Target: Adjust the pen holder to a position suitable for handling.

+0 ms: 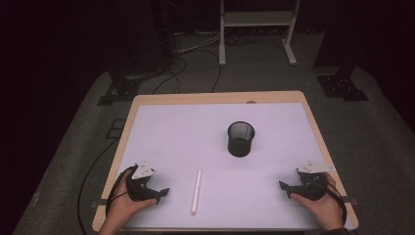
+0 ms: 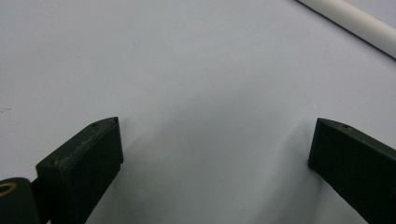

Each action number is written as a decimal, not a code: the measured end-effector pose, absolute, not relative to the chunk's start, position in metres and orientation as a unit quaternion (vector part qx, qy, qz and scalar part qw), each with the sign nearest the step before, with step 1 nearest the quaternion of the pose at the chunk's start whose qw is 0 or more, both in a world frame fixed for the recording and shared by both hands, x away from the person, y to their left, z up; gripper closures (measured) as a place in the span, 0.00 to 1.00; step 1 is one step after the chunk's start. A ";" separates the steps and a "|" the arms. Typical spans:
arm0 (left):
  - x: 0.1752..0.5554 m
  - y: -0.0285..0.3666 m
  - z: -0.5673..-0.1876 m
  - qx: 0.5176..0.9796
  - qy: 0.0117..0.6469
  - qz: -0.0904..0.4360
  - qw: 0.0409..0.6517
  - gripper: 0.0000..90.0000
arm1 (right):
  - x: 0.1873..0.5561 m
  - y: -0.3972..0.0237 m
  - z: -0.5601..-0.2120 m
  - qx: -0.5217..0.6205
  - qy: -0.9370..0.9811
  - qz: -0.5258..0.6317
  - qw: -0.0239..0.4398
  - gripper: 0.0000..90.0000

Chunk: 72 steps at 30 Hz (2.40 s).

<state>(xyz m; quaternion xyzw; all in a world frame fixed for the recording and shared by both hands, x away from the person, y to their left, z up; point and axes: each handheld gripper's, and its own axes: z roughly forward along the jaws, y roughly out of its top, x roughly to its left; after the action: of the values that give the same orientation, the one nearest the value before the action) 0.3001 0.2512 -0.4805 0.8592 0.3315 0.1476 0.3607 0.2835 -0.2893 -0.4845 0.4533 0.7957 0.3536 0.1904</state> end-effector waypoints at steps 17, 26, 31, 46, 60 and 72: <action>0.300 0.251 -0.480 0.860 0.331 0.148 0.360 0.03 | 0.284 -0.291 -0.477 0.464 0.790 0.353 0.191 0.28; 0.300 0.251 -0.481 0.859 0.331 0.148 0.362 0.03 | 0.289 -0.288 -0.464 0.461 0.788 0.366 0.182 0.33; 0.300 0.251 -0.480 0.859 0.331 0.148 0.361 0.03 | 0.293 -0.284 -0.457 0.452 0.792 0.368 0.180 0.37; 0.300 0.251 -0.480 0.859 0.331 0.148 0.360 0.02 | 0.302 -0.275 -0.441 0.442 0.797 0.376 0.168 0.47; 0.300 0.251 -0.481 0.859 0.331 0.148 0.361 0.03 | 0.314 -0.267 -0.421 0.440 0.799 0.381 0.152 0.51; 0.300 0.251 -0.481 0.859 0.331 0.148 0.360 0.03 | 0.323 -0.260 -0.407 0.428 0.805 0.382 0.150 0.52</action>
<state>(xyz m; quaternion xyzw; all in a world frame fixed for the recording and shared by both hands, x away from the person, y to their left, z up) 0.2999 0.2514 -0.4805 0.8593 0.3312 0.1482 0.3605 0.3233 -0.2599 -0.4072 0.4278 0.8053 0.3820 0.1500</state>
